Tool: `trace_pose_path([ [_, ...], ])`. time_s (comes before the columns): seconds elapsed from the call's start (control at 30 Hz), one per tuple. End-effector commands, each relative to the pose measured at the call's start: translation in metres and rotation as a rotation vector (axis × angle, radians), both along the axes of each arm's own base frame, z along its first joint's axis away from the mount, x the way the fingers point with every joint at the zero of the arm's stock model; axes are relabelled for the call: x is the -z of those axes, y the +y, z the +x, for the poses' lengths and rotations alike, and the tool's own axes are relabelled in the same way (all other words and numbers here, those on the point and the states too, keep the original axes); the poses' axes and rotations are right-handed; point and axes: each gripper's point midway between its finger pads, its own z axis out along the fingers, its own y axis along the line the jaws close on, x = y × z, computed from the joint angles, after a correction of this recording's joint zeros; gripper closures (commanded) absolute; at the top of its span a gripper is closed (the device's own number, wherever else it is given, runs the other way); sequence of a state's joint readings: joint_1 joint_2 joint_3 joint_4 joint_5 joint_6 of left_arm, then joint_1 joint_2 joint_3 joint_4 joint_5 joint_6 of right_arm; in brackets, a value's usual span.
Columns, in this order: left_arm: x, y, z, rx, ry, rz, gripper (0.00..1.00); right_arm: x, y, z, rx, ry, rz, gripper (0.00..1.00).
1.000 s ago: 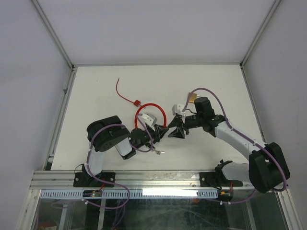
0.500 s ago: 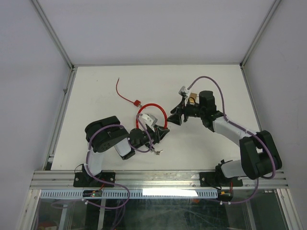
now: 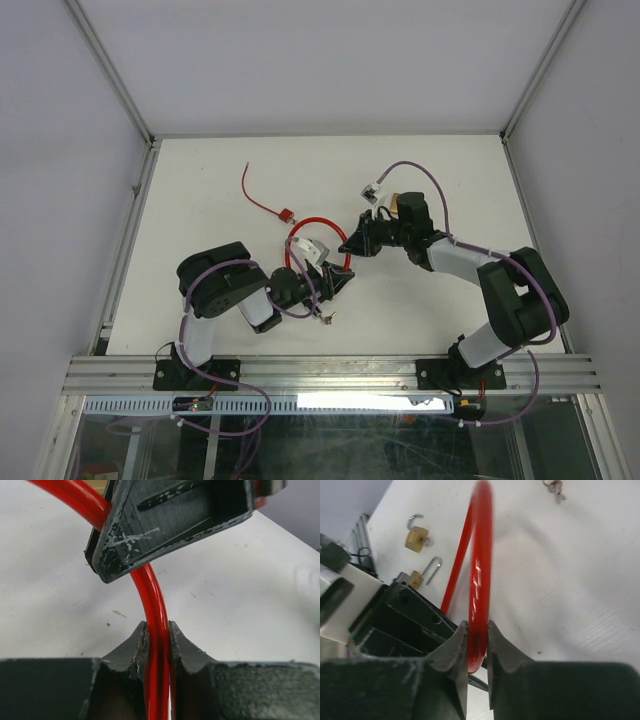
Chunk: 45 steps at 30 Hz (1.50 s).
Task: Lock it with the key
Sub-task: Lock the lock.
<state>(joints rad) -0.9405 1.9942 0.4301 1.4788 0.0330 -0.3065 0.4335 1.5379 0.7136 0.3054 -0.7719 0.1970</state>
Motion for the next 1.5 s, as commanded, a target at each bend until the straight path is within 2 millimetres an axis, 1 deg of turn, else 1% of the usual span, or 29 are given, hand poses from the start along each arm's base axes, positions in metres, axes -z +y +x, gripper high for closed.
trace_pose_path([
  [0.0, -0.091, -0.004, -0.001, 0.028, -0.192, -0.263, 1.00, -0.028, 0.008, 0.017, 0.005, -0.090, 0.050, 0.96],
  [0.03, -0.092, -0.004, -0.001, 0.028, -0.193, -0.265, 1.00, -0.031, 0.008, 0.017, 0.000, -0.112, 0.055, 1.00],
  [0.17, -0.095, -0.004, -0.002, 0.030, -0.186, -0.277, 1.00, -0.055, 0.007, 0.011, -0.021, -0.233, 0.092, 1.00],
  [0.23, -0.098, -0.004, -0.002, 0.032, -0.183, -0.288, 0.96, -0.065, 0.007, 0.009, -0.024, -0.296, 0.091, 1.00],
  [0.27, -0.100, -0.004, -0.002, 0.033, -0.181, -0.293, 0.92, -0.068, 0.007, 0.007, -0.027, -0.305, 0.095, 1.00],
  [0.37, -0.106, -0.003, -0.004, 0.040, -0.174, -0.313, 0.80, -0.072, 0.006, 0.008, -0.025, -0.339, 0.090, 1.00],
  [0.57, -0.109, 0.006, -0.010, 0.033, -0.144, -0.329, 0.59, -0.065, 0.007, 0.007, -0.024, -0.334, 0.074, 1.00],
  [0.7, -0.106, 0.013, -0.017, 0.036, -0.113, -0.325, 0.49, -0.067, 0.007, 0.009, -0.013, -0.356, 0.067, 1.00],
  [0.8, -0.104, 0.018, -0.022, 0.041, -0.090, -0.318, 0.44, -0.069, 0.007, 0.009, -0.009, -0.372, 0.061, 1.00],
  [1.0, -0.103, 0.024, -0.032, 0.057, -0.028, -0.285, 0.41, -0.070, 0.009, 0.007, -0.015, -0.381, 0.059, 1.00],
  [1.03, -0.097, 0.025, -0.034, 0.056, -0.006, -0.260, 0.40, -0.069, 0.010, 0.006, -0.018, -0.379, 0.059, 1.00],
  [1.1, -0.096, 0.029, -0.037, 0.050, 0.025, -0.241, 0.40, -0.069, 0.009, 0.007, -0.017, -0.379, 0.058, 1.00],
  [1.17, -0.091, 0.035, -0.040, 0.034, 0.073, -0.217, 0.41, -0.068, 0.010, 0.006, -0.018, -0.377, 0.058, 1.00],
  [1.23, -0.084, 0.043, -0.041, 0.003, 0.134, -0.191, 0.43, -0.068, 0.010, 0.006, -0.019, -0.377, 0.058, 1.00],
  [1.27, -0.085, 0.048, -0.040, -0.018, 0.152, -0.180, 0.44, -0.068, 0.010, 0.006, -0.020, -0.377, 0.058, 1.00],
  [1.33, -0.076, 0.058, -0.036, -0.085, 0.216, -0.127, 0.46, -0.067, 0.009, 0.007, -0.011, -0.376, 0.055, 1.00],
  [1.47, -0.059, 0.088, -0.029, -0.264, 0.352, -0.036, 0.48, -0.067, 0.009, 0.007, -0.007, -0.375, 0.055, 1.00],
])
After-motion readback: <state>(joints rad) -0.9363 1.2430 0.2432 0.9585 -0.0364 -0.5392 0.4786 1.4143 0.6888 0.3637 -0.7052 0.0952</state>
